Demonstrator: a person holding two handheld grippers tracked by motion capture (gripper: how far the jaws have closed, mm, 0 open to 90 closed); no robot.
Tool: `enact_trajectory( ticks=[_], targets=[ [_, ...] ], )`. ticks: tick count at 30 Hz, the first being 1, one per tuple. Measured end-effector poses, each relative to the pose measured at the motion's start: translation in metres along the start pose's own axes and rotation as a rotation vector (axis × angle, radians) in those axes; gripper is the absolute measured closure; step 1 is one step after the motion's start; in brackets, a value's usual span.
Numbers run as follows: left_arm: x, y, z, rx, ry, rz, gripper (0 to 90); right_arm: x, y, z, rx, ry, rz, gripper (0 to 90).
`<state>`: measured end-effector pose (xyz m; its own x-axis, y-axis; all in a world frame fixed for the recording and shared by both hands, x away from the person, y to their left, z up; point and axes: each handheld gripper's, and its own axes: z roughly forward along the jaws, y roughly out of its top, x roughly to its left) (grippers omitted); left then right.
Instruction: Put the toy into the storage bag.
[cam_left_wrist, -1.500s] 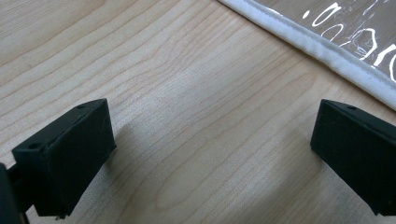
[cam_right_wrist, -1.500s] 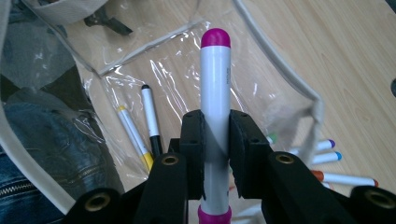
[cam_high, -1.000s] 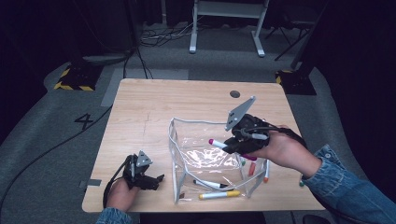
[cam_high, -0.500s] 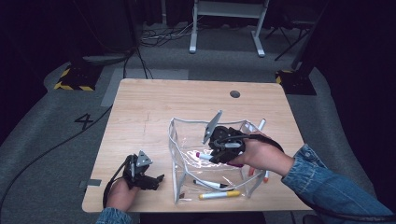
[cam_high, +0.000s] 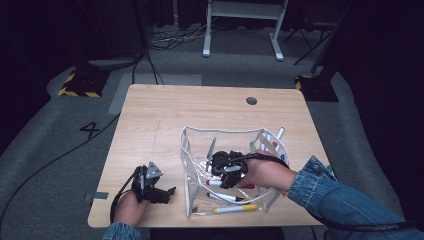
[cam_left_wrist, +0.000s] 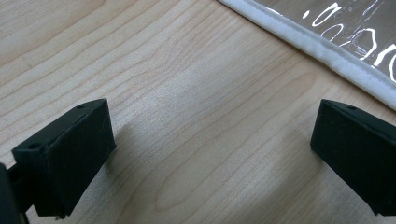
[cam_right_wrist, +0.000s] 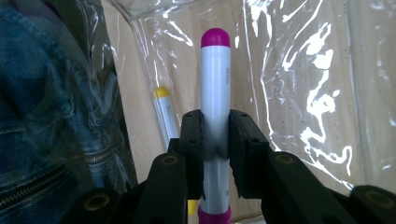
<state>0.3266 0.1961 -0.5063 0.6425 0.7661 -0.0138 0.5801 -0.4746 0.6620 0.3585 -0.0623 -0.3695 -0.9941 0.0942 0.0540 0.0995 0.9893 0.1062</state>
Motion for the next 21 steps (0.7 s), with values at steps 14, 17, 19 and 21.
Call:
enact_trajectory(
  ticks=[14,17,19,21],
  targets=[
    [0.0,0.0,0.0,0.0,-0.001,-0.002,0.0,0.006,0.005,0.017,0.075,0.015,-0.053,76.3],
    [0.0,0.0,0.0,0.0,-0.001,-0.002,0.0,0.008,0.007,0.019,0.084,0.012,-0.06,76.2],
    [0.0,0.0,0.0,0.0,0.0,0.0,0.0,0.007,0.007,0.019,0.087,0.012,-0.062,76.1],
    [0.0,0.0,0.0,0.0,-0.001,-0.002,0.0,0.007,0.007,0.02,0.091,0.014,-0.063,76.0]
  ],
)
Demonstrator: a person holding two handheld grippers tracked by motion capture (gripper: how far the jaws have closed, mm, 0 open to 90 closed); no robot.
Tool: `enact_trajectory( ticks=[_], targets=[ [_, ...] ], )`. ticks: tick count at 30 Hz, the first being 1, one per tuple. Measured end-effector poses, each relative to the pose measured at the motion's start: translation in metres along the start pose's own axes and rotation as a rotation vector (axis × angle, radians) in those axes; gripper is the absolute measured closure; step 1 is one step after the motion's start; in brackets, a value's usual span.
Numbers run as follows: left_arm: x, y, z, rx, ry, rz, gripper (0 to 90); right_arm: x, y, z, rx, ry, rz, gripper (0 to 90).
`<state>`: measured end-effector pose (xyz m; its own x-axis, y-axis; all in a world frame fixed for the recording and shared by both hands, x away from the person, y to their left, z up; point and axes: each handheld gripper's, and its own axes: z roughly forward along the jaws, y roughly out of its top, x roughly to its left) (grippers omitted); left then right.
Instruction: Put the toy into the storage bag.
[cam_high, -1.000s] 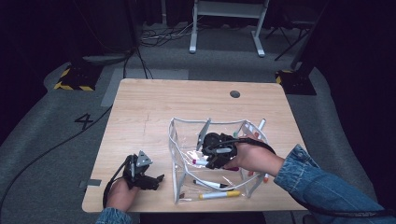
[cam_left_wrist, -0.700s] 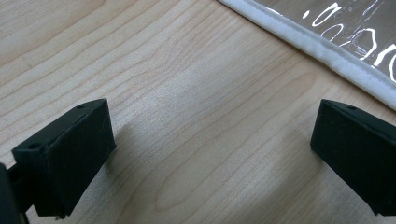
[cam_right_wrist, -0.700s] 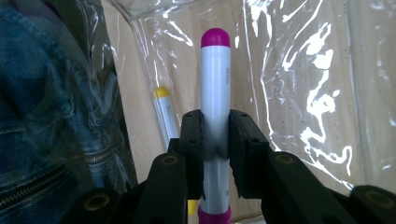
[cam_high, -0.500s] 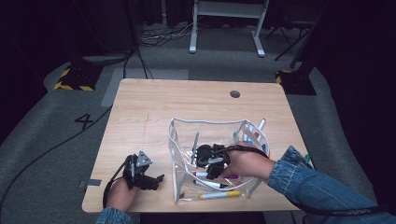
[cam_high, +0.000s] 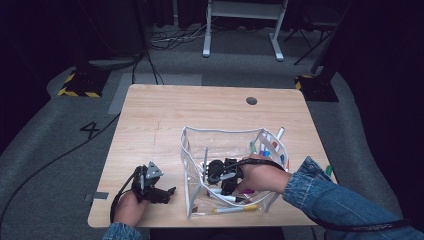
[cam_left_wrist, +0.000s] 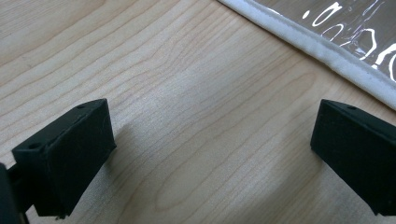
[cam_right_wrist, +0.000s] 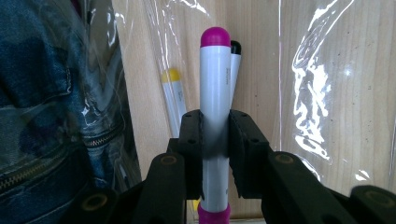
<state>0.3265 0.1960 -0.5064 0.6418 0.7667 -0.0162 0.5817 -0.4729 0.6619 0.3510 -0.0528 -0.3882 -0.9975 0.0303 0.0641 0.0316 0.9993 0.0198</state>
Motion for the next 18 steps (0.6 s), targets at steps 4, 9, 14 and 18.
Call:
enact_trajectory(
  ticks=[4,9,14,18],
  targets=[
    [0.0,0.0,0.0,0.0,0.0,0.0,0.0,0.0,-0.001,0.003,0.02,0.004,0.004,74.8],
    [0.0,0.0,0.0,0.0,0.0,0.0,0.0,0.001,-0.001,0.004,0.028,0.01,0.007,75.6],
    [0.0,0.0,0.0,0.001,0.002,0.003,0.0,0.0,-0.002,0.001,0.019,0.005,0.014,70.8],
    [0.0,0.0,0.0,-0.001,0.0,0.0,0.0,0.0,-0.006,-0.014,-0.057,-0.012,0.023,67.5]
  ],
)
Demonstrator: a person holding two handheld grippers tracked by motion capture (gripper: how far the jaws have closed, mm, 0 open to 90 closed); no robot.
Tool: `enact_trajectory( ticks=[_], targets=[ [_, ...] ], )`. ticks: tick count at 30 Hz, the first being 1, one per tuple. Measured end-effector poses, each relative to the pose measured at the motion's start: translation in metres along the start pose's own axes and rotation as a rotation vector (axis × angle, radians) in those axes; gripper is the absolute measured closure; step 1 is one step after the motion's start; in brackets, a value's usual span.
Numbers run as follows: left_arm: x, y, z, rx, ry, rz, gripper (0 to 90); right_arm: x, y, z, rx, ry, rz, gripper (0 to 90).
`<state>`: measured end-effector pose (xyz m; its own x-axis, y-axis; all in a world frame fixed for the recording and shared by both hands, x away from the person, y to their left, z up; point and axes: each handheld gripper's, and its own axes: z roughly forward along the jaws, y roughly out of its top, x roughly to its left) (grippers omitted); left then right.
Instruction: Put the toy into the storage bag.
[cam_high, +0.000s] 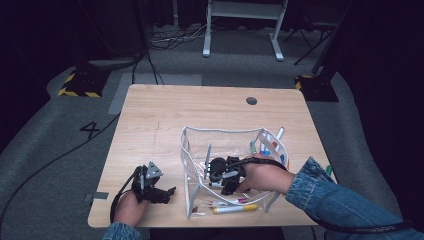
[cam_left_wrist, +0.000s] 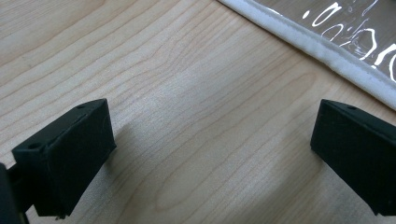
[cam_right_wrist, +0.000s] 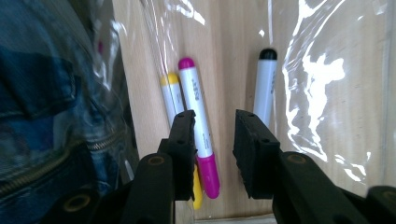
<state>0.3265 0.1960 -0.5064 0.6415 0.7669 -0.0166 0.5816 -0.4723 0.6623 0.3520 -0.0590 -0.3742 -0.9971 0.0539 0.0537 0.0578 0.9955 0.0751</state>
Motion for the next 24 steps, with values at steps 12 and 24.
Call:
enact_trajectory(
  ticks=[12,24],
  targets=[
    [0.0,0.0,0.0,0.001,0.001,0.0,0.0,-0.015,-0.056,-0.074,-0.291,-0.065,0.153,59.6],
    [0.0,0.0,0.0,0.001,0.002,0.003,0.0,-0.037,-0.159,-0.107,-0.478,-0.18,0.365,51.9]
  ],
)
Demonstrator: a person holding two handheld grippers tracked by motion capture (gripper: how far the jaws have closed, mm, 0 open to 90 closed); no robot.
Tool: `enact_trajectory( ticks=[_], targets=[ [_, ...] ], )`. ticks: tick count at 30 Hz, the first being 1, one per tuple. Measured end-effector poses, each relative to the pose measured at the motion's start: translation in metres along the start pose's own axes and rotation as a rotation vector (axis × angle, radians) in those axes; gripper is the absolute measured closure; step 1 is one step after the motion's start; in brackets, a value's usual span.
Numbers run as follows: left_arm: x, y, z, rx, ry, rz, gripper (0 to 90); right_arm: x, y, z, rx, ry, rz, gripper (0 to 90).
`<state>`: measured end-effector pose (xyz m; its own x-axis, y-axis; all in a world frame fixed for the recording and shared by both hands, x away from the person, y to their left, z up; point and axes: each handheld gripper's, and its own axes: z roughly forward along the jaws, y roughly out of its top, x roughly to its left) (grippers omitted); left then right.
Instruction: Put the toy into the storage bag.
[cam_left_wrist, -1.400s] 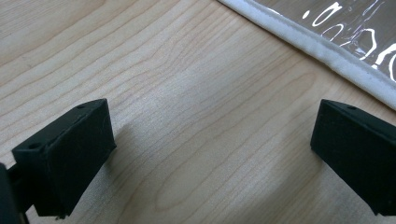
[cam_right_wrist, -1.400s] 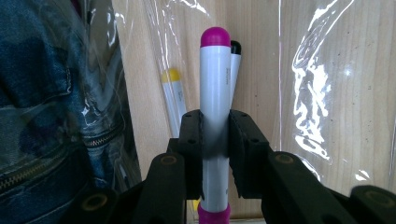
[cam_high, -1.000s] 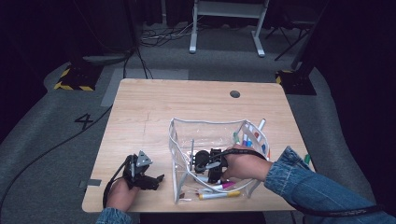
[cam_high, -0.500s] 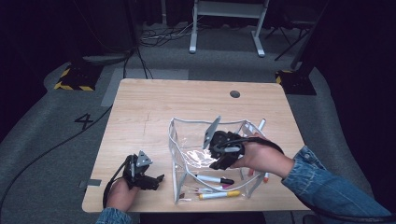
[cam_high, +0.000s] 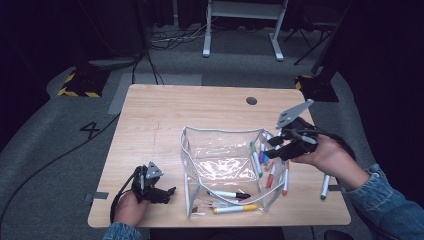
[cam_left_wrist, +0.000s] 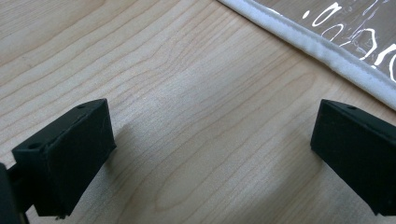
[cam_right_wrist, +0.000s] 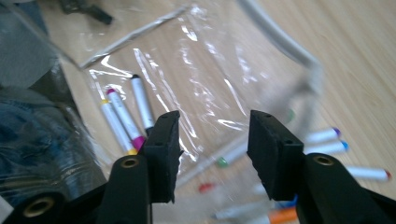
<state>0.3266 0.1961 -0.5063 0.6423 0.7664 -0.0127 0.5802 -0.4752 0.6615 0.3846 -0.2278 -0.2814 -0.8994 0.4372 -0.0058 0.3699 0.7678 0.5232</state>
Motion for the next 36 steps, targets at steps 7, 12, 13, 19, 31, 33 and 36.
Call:
enact_trajectory(
  ticks=[7,12,13,19,31,33,36],
  targets=[
    [0.0,0.0,0.0,-0.001,0.0,0.0,0.0,-0.038,-0.064,-0.03,-0.083,-0.066,0.184,47.2],
    [0.0,0.0,0.0,-0.001,0.0,0.0,0.0,-0.058,-0.105,-0.029,-0.05,-0.149,0.273,45.6],
    [0.0,0.0,0.0,-0.001,0.0,0.0,0.0,-0.062,-0.114,-0.027,-0.044,-0.165,0.295,45.3],
    [0.0,0.0,0.0,0.0,-0.001,-0.003,0.0,-0.083,-0.163,-0.012,0.006,-0.239,0.405,44.0],
    [0.0,0.0,0.0,-0.001,-0.002,-0.003,0.0,-0.1,-0.237,0.028,0.131,-0.241,0.558,41.4],
    [0.0,0.0,0.0,0.0,0.0,0.0,0.0,-0.1,-0.243,0.035,0.156,-0.242,0.562,41.5],
    [0.0,0.0,0.0,-0.001,-0.001,-0.002,0.0,-0.099,-0.25,0.045,0.178,-0.23,0.579,42.0]
  ],
)
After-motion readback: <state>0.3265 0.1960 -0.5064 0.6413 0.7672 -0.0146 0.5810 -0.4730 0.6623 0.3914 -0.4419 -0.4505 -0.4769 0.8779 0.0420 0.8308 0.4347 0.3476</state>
